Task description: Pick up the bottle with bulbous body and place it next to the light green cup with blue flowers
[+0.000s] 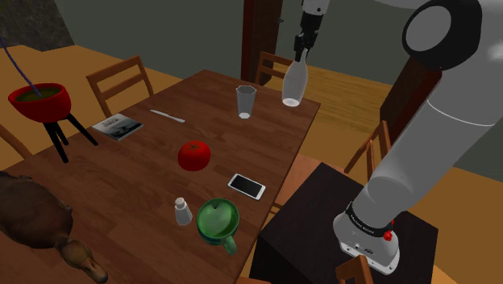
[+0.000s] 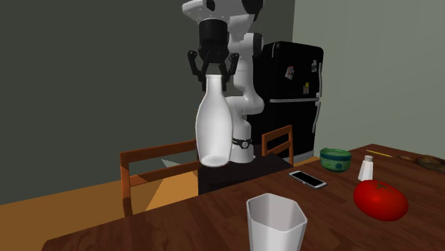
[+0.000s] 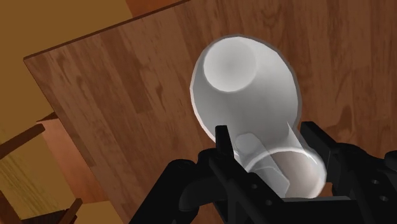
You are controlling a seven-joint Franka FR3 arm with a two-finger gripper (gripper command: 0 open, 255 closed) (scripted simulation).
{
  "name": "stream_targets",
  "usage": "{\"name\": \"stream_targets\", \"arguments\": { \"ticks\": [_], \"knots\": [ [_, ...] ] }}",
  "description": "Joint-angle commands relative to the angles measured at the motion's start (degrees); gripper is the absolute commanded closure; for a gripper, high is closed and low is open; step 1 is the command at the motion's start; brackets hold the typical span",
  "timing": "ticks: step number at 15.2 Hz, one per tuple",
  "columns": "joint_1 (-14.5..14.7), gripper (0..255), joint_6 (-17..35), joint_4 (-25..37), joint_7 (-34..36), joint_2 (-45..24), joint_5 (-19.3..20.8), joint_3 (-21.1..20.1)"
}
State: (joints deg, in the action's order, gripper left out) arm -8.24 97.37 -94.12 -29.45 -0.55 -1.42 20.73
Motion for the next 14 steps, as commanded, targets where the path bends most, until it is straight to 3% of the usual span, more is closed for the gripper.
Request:
{"name": "stream_targets", "arguments": {
  "ticks": [1, 14],
  "knots": [
    [-0.03, 255, -1.71, 2.05, -0.01, -0.35, -0.12, 0.03],
    [-0.8, 255, -13.06, 17.02, -0.74, -4.25, -1.61, 0.57]
  ]
}}
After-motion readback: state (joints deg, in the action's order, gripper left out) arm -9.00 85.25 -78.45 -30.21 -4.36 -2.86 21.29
